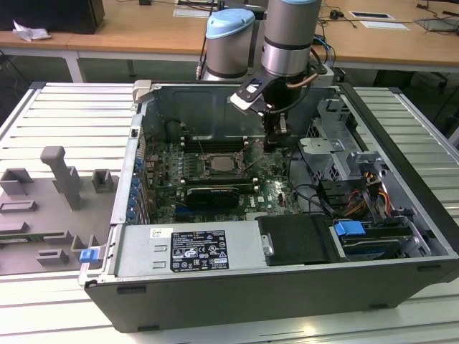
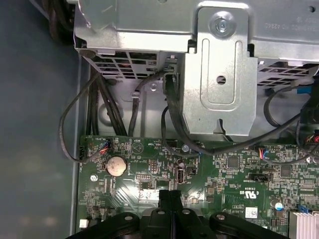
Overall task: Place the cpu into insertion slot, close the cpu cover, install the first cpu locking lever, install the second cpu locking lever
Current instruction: 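Close the cpu cover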
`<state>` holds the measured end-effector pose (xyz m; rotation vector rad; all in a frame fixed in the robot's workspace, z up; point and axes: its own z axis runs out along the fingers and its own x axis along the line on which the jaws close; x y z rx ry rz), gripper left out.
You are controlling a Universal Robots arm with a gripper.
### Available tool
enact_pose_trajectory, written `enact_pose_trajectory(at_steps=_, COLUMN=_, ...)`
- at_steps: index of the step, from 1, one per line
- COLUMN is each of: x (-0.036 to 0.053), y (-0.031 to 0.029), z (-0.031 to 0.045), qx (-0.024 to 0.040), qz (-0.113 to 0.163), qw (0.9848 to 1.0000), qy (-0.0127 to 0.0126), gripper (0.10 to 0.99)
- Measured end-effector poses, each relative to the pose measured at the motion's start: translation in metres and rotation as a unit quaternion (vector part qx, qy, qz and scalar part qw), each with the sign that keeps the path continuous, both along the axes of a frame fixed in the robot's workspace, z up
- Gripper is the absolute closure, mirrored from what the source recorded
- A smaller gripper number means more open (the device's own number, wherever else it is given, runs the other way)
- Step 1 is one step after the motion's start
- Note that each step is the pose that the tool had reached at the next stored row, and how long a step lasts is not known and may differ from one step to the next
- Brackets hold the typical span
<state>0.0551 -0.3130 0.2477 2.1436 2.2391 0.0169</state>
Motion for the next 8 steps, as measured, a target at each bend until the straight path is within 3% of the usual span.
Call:
enact_pose_trajectory(at_steps=4, x=-0.0045, y=0.0000, z=0.0011, qx=0.0001, qz=0.000, qw=1.0000, qy=0.0000, gripper=0.980)
enact_pose_trajectory(at_steps=8, x=-0.0174, y=0.0000, z=0.0012, qx=0.0000, qz=0.000, qw=1.0000, qy=0.0000, gripper=0.980)
